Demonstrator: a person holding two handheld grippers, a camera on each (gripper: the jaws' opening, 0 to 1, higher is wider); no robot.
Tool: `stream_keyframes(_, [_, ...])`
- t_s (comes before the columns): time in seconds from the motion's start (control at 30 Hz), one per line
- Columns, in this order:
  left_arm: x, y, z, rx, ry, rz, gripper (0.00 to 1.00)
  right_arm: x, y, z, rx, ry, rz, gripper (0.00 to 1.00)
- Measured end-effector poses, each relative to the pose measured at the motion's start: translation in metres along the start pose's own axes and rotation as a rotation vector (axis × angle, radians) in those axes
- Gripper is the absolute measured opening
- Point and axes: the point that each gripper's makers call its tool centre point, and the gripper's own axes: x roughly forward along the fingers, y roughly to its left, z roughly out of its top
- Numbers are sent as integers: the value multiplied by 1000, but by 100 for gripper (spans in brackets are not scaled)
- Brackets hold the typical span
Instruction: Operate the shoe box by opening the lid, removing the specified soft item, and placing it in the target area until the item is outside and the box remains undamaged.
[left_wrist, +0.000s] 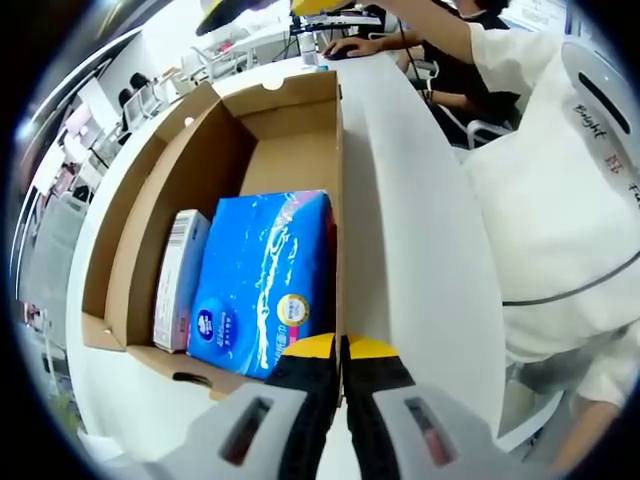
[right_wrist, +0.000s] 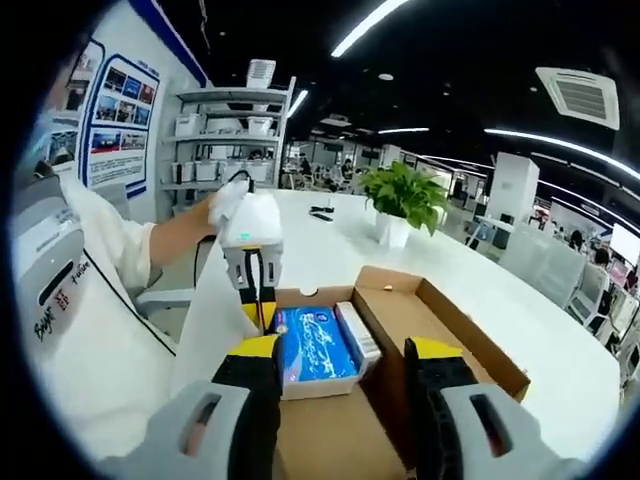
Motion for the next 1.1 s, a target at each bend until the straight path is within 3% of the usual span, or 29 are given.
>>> stream_keyframes(0.07, [0,0,0,0,0,0,1,11,0,1,-3,-1,21,49])
stream_keyframes(0.13, [0,0,0,0,-1,1,1,15,-1,18,99,-93,56,49])
stream_keyframes(0.2, [0,0,0,-1,-3,0,1,17,-4,24,142,-115,73,49])
stream_keyframes(0.53, [0,0,-1,-2,-1,-2,1,33,-9,16,91,-37,89,52])
stream_keyframes(0.7, [0,0,0,-2,-2,-4,1,47,-6,4,47,28,108,52])
stream_keyframes(0.77, [0,0,0,-2,-2,-4,1,53,-3,2,10,24,116,51])
stream_keyframes(0.9, [0,0,0,-2,-4,-3,1,64,1,-5,15,56,141,51])
stream_keyframes(1.1, [0,-1,0,-2,-3,-5,1,79,11,-27,-34,155,185,51])
